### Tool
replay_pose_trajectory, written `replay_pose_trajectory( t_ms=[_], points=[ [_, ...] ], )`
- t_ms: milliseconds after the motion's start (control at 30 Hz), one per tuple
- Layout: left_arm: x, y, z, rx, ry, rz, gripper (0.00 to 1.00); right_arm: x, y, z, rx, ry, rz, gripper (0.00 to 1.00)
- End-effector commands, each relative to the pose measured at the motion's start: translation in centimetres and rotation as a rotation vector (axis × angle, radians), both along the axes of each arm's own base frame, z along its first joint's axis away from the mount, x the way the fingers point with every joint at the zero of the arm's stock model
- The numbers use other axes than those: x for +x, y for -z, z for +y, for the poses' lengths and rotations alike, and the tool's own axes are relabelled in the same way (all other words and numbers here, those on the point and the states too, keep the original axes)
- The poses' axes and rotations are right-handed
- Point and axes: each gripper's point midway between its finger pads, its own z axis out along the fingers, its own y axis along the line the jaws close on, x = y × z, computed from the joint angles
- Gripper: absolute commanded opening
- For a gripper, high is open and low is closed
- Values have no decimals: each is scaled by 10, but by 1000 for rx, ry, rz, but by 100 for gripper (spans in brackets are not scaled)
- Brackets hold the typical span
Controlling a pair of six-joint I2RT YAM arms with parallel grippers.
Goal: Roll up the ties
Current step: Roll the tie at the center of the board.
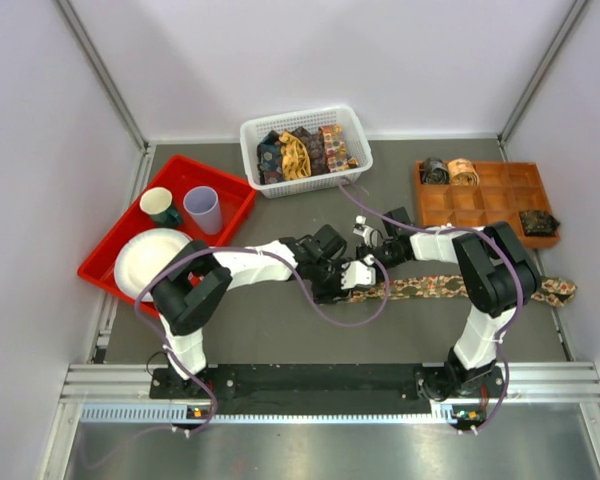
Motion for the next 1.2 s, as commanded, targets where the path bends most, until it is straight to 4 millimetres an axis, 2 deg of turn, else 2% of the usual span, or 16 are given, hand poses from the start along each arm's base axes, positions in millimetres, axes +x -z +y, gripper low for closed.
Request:
replay_pose_trajectory(
  t_ms=[0,100,200,300,333,467,633,767,900,1000,1167],
  points=[
    [5,10,28,119,8,-37,47,1,-18,6,43,-20,-33,0],
    [-2,10,42,132,41,-48,35,4,-17,8,46,-11,-24,0],
    [-4,8,48,134,51,-59,29,6,-13,9,44,0,-12,0],
    [-7,4,47,123,52,-52,45,8,-6,10,25,5,-19,0],
    [-6,3,47,116,46,-57,58,9,-3,9,19,7,-19,0],
    [-2,-4,51,86,-3,-56,70,12,9,5,-29,23,-26,0],
    [0,-9,58,55,-42,-48,70,13,20,2,-62,30,-16,0],
    [6,-12,52,22,-76,-54,69,12,25,0,-84,36,-7,0],
    [12,-15,42,-8,-101,-51,73,10,25,-1,-85,34,-3,0],
    [12,-23,33,-43,-89,-36,77,11,22,0,-73,35,-16,0],
    [14,-36,19,-88,-84,-19,76,10,19,3,-55,38,1,0]
  ],
)
